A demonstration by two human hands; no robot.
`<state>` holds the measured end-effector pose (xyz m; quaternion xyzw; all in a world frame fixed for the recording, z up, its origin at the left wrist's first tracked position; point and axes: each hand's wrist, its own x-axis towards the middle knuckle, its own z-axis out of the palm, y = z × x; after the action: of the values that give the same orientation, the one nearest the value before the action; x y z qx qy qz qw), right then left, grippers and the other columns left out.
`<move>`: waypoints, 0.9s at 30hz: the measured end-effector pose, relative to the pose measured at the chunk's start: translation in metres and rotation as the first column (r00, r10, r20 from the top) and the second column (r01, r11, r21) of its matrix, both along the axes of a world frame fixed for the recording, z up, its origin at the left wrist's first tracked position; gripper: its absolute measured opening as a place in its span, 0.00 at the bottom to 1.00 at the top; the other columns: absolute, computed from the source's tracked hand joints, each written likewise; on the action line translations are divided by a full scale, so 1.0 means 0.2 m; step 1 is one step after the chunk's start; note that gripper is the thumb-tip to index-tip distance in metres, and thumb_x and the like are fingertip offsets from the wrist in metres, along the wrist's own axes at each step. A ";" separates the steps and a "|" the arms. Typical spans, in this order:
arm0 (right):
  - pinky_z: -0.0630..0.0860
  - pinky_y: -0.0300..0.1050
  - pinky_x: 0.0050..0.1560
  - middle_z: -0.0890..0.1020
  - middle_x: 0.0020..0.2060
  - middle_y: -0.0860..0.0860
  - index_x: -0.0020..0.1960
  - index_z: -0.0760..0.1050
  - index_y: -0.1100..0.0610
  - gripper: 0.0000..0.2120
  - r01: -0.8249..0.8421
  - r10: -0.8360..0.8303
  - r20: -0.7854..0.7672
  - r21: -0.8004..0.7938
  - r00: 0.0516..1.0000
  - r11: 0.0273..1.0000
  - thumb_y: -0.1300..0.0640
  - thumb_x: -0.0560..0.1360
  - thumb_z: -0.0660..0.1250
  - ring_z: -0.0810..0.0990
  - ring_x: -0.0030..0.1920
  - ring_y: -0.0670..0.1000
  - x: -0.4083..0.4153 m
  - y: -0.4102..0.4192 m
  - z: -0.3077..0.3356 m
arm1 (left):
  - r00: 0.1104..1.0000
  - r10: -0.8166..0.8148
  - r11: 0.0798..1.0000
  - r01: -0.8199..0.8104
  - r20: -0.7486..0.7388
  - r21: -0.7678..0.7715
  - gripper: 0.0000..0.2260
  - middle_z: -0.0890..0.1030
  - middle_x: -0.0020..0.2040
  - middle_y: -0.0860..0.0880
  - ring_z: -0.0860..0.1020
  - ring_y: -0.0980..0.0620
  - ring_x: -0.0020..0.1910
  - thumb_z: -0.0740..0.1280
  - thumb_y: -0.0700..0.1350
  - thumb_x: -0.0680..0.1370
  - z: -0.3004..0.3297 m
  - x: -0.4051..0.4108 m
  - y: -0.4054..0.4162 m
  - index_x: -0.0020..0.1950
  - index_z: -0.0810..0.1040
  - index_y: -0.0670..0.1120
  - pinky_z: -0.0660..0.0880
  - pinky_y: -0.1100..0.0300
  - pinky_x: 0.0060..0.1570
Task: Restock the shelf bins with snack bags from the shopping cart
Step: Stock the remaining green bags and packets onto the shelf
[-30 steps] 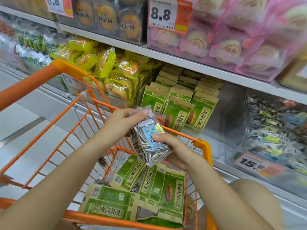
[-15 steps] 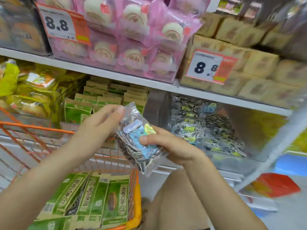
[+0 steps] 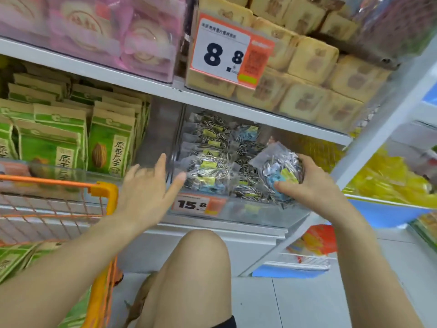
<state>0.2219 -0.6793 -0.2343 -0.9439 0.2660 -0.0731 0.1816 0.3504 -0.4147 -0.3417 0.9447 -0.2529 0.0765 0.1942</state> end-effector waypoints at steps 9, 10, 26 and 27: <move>0.74 0.46 0.44 0.76 0.57 0.58 0.68 0.64 0.61 0.37 -0.056 -0.038 -0.265 -0.339 0.963 0.939 0.40 0.69 0.70 0.76 0.51 0.58 0.52 -0.15 -0.03 | 0.997 -0.021 0.998 0.016 0.072 0.068 0.36 0.80 0.42 0.46 0.77 0.43 0.49 0.38 0.66 0.76 -0.02 0.00 0.02 0.67 0.70 0.45 0.65 0.50 0.59; 0.74 0.46 0.45 0.77 0.56 0.57 0.64 0.68 0.61 0.32 -0.044 -0.044 -0.258 -0.327 0.965 0.944 0.41 0.70 0.70 0.76 0.49 0.57 0.56 -0.14 -0.03 | 0.997 -0.017 0.997 0.012 0.072 0.074 0.35 0.81 0.44 0.46 0.76 0.44 0.50 0.38 0.66 0.77 -0.03 0.00 0.02 0.67 0.70 0.45 0.65 0.50 0.59; 0.74 0.50 0.60 0.70 0.69 0.58 0.77 0.51 0.56 0.51 0.016 -0.024 -0.116 -0.066 0.993 0.998 0.48 0.65 0.78 0.73 0.65 0.60 0.71 -0.18 -0.27 | 0.993 0.006 0.997 -0.015 0.120 0.073 0.32 0.81 0.45 0.44 0.76 0.44 0.48 0.43 0.64 0.78 -0.02 -0.02 0.01 0.64 0.73 0.43 0.65 0.51 0.56; 0.74 0.50 0.61 0.70 0.69 0.58 0.77 0.52 0.56 0.50 0.018 -0.024 -0.092 -0.068 0.995 0.998 0.49 0.66 0.78 0.73 0.65 0.60 0.71 -0.18 -0.28 | 0.993 0.005 0.997 -0.014 0.121 0.071 0.33 0.81 0.45 0.45 0.76 0.44 0.48 0.42 0.64 0.78 -0.02 -0.03 0.01 0.64 0.73 0.43 0.65 0.51 0.56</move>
<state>0.3633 -0.7150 -0.2901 -0.9490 0.2813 -0.0398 0.1366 0.3454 -0.4118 -0.3465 0.9459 -0.2622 0.1253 0.1440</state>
